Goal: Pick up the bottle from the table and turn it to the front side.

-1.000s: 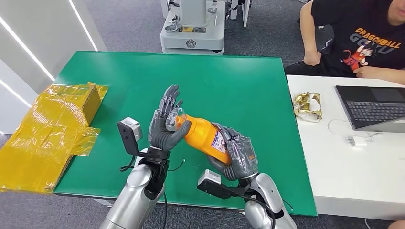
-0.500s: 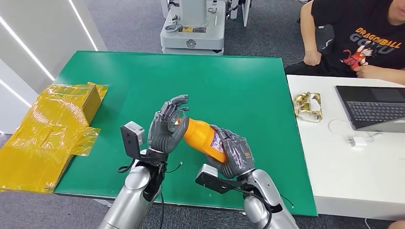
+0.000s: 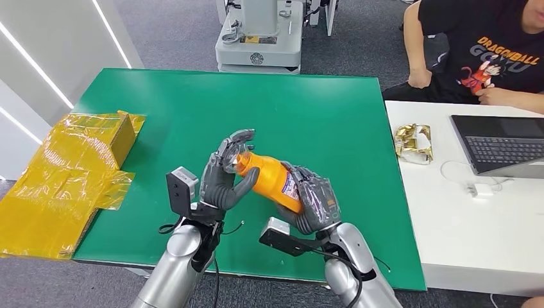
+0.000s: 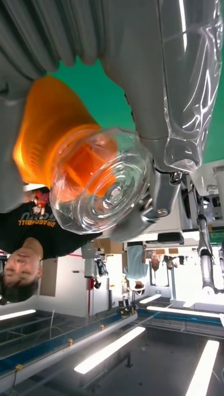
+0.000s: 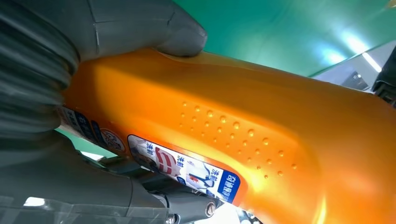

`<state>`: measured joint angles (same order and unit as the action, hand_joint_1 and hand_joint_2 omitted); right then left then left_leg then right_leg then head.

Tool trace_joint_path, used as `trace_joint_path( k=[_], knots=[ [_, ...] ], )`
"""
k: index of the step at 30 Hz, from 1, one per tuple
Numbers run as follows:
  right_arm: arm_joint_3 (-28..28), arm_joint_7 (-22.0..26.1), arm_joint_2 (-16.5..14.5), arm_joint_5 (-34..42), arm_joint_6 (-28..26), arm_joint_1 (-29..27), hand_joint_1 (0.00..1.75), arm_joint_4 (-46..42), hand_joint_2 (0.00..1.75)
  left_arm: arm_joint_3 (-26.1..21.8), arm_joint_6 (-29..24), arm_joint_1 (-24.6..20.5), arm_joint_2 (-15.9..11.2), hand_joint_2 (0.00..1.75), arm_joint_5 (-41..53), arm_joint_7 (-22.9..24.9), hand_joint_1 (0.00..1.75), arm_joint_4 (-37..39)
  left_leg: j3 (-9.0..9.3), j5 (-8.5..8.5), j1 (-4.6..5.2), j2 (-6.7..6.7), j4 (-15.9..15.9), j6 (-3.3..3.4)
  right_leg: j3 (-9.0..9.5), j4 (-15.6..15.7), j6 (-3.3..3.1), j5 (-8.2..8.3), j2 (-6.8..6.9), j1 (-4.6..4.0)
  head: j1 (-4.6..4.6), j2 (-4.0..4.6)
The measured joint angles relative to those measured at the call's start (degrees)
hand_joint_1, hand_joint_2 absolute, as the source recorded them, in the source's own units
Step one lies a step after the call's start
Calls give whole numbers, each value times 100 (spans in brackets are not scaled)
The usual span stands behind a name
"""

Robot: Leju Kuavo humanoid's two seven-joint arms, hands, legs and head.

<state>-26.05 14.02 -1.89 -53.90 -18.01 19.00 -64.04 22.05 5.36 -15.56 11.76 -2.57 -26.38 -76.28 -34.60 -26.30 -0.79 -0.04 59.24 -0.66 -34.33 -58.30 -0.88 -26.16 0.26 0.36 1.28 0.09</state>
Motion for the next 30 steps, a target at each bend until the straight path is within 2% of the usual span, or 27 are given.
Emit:
trace_joint_path(
  k=[22,30],
  knots=[
    [16,110,-122,-23,68,108,175,220,175,-8,79,38,-7,175,30,2,0,0,-1,0,0,0,0,0,0,0,0,0,0,0,-1,0],
    [17,207,-254,26,101,256,175,520,175,-28,79,28,-7,175,34,21,0,5,0,0,0,0,0,0,0,0,0,0,0,0,-1,0]
  ],
)
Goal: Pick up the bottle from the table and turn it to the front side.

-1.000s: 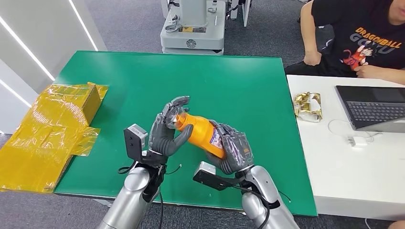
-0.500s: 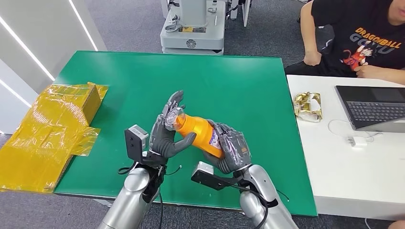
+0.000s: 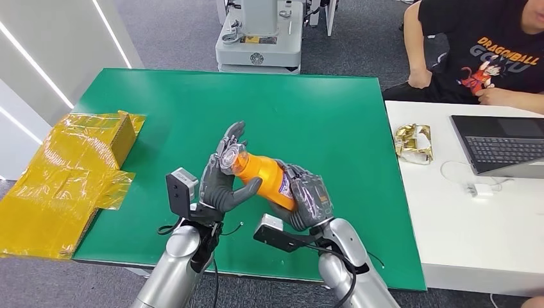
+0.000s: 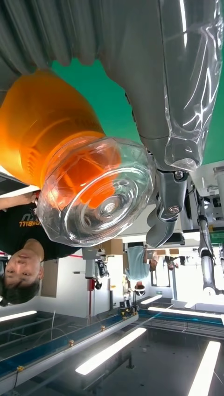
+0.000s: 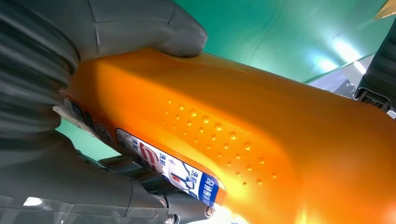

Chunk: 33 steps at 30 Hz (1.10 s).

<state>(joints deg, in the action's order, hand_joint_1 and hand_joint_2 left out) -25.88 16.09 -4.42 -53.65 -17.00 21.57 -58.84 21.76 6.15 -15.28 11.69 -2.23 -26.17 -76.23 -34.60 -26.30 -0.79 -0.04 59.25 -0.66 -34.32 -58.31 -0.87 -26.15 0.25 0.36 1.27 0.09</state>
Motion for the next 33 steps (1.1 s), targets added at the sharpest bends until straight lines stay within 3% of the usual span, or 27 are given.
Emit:
trace_joint_path(
  k=[8,19,33],
  knots=[
    [0,-68,-123,48,34,112,175,231,175,-6,-108,-32,-2,175,138,89,0,19,0,0,0,0,0,0,-1,0,0,0,0,0,-1,0],
    [2,-100,-224,222,-482,151,175,383,175,-2,-392,-81,30,175,390,168,0,70,0,0,0,0,0,0,-1,1,0,0,0,0,-1,0],
    [58,-376,-249,323,-713,140,175,316,175,7,-567,9,98,175,572,161,0,128,1,0,0,-1,0,0,-2,2,0,0,-2,0,0,0]
  ],
)
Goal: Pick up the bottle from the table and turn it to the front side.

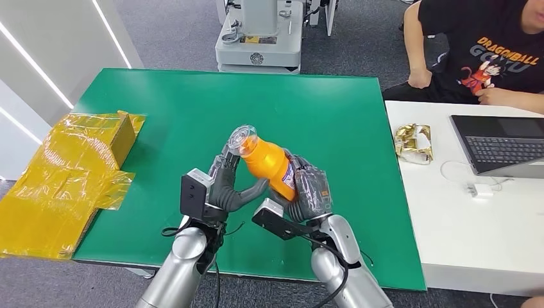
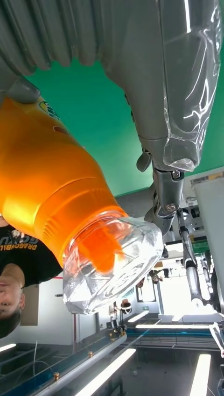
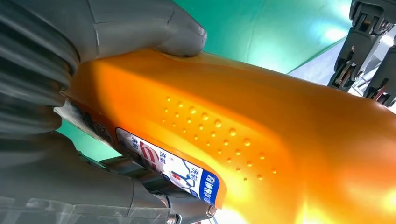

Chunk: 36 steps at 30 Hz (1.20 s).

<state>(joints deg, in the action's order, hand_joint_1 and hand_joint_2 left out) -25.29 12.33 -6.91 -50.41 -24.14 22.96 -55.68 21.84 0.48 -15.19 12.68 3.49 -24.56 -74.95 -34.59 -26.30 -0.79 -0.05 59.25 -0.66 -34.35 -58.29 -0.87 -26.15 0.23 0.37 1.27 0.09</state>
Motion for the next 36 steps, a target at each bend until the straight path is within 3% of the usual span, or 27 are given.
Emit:
trace_joint_path(
  k=[14,22,36],
  knots=[
    [0,-196,7,-137,571,-107,175,-16,175,7,-110,127,2,175,20,-66,0,0,0,0,0,0,0,0,-1,0,0,0,0,0,1,0],
    [-63,201,8,-264,695,-17,175,1,175,43,-37,62,7,175,-107,-57,0,44,0,0,0,-1,0,0,-1,0,0,0,0,0,0,0],
    [-97,348,9,-353,937,-9,175,-21,175,61,72,-44,11,175,-256,-54,0,187,1,0,0,-2,0,0,-3,0,0,0,-3,0,0,0]
  ],
)
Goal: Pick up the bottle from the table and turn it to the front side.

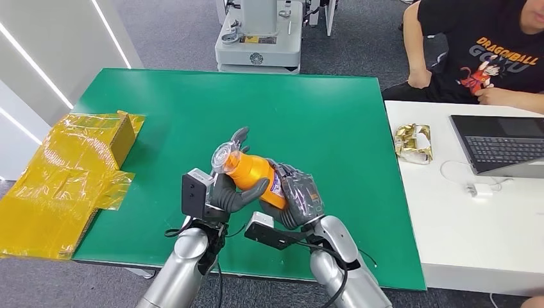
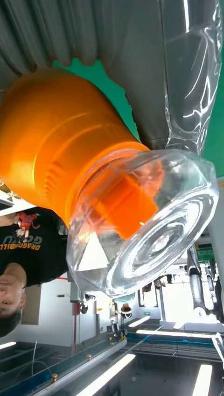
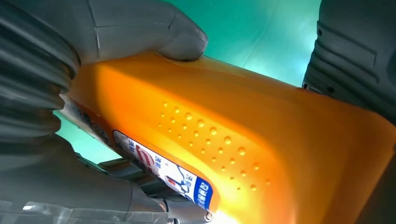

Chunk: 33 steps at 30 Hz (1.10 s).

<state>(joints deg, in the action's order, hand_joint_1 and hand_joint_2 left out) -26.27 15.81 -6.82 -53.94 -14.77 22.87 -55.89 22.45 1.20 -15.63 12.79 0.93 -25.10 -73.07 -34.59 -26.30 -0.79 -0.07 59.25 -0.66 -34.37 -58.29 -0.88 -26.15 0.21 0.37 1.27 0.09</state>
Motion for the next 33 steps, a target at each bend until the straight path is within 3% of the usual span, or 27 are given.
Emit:
trace_joint_path(
  k=[3,7,33],
  knots=[
    [2,-66,0,-58,145,-1,175,-10,175,0,-12,1,0,175,-39,3,6,35,0,0,0,0,0,0,0,0,0,0,-1,0,0,0],
    [2,-122,0,-108,231,0,175,-13,175,0,-61,14,2,175,-75,-2,175,46,0,0,0,0,0,0,-1,0,0,0,-1,0,-1,0],
    [-70,-256,37,-185,355,10,175,-9,175,60,-189,-18,55,175,-235,-80,175,44,-1,0,0,0,0,0,0,0,0,0,0,0,-1,0]
  ],
)
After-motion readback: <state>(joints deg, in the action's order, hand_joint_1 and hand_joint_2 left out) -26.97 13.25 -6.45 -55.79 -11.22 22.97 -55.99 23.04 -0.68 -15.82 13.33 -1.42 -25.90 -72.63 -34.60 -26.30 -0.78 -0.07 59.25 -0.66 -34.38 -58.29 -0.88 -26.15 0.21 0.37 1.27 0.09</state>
